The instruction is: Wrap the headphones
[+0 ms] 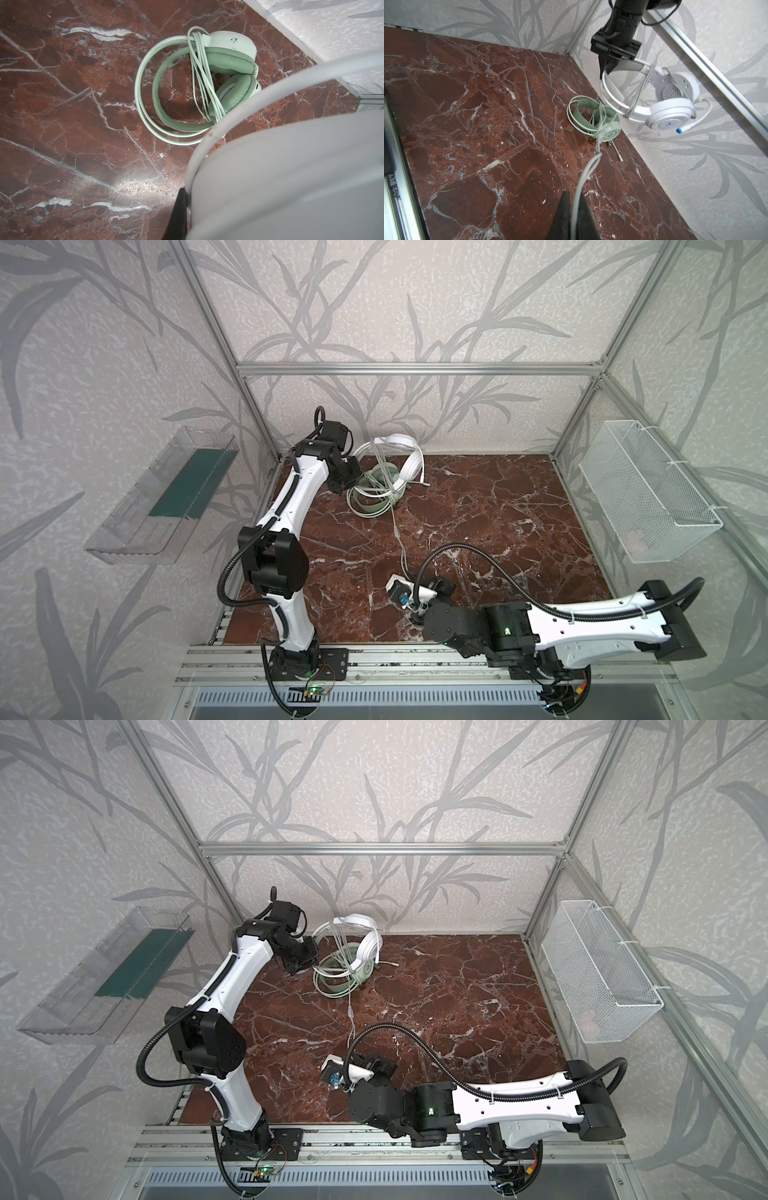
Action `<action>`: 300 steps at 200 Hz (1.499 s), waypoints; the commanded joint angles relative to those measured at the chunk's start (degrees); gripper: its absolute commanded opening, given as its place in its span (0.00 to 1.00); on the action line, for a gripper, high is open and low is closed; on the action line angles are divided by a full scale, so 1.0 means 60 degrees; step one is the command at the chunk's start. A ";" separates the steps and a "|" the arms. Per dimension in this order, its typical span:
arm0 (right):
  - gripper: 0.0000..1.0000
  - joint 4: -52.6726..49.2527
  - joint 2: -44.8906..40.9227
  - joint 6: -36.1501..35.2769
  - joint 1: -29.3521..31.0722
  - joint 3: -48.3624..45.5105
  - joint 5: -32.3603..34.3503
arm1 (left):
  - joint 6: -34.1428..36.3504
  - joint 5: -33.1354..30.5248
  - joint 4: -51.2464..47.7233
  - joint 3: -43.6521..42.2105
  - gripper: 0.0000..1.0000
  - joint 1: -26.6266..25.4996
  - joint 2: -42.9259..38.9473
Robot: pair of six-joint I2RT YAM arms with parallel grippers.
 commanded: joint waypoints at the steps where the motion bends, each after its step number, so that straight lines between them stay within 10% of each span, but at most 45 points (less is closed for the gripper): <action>1: 0.00 0.0832 -0.0455 -0.1624 0.0151 0.0553 -0.0361 | 0.0049 -0.0604 0.0306 0.0104 0.00 -0.0275 -0.0160; 158: 0.00 0.0208 -0.0273 -0.3292 -0.3028 0.3554 -0.3419 | 0.0305 -0.2670 0.1321 -0.4735 0.00 -0.3296 -0.3665; 300: 0.00 -0.0038 0.1483 -0.1991 -0.6167 0.5681 -0.5556 | 0.0979 -0.3513 0.1311 -0.6866 0.00 -0.5162 -0.6713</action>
